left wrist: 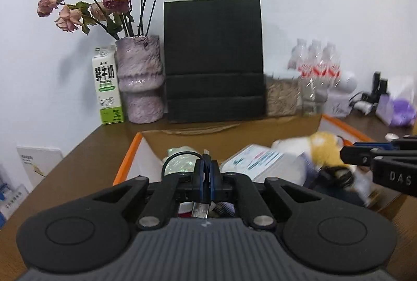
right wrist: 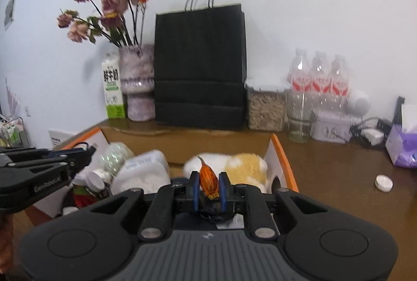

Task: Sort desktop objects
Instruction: 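Carry the orange item and black cable into the box and release both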

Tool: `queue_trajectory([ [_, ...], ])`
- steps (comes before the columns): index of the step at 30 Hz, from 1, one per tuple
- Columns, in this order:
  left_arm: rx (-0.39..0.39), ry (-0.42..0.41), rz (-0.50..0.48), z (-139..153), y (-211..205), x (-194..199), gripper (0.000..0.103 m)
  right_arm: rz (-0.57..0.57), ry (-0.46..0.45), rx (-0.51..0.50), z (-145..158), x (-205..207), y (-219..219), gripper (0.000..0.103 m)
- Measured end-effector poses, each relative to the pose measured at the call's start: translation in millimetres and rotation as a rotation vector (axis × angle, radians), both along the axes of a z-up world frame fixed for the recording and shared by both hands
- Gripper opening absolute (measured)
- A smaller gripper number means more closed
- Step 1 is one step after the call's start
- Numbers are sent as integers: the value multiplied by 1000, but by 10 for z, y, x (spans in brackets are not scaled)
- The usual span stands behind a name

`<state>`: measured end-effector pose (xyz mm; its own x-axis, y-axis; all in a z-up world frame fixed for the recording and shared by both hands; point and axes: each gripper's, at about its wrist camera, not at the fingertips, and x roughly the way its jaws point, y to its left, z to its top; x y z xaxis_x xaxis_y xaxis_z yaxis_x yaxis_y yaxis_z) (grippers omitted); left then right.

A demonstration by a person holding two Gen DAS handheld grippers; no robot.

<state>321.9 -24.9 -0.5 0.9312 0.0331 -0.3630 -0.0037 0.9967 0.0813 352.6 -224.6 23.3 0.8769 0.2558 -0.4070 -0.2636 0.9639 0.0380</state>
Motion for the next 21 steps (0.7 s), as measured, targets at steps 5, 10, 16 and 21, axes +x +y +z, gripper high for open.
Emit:
queue_trajectory([
  [5,-8,16,-6,-58,-1,-10,5,-6,18,-18,-95,-9,22,14],
  [10,6,-2,15,-112,-25,-25,12,-14,14,-32,-114,-43,45,24],
  [16,22,-92,46,-49,-51,-141,81,-36,-69,-27,-14,-187,30,99],
  [21,13,-174,70,-4,-68,-256,103,-40,-103,-22,45,-272,29,103],
])
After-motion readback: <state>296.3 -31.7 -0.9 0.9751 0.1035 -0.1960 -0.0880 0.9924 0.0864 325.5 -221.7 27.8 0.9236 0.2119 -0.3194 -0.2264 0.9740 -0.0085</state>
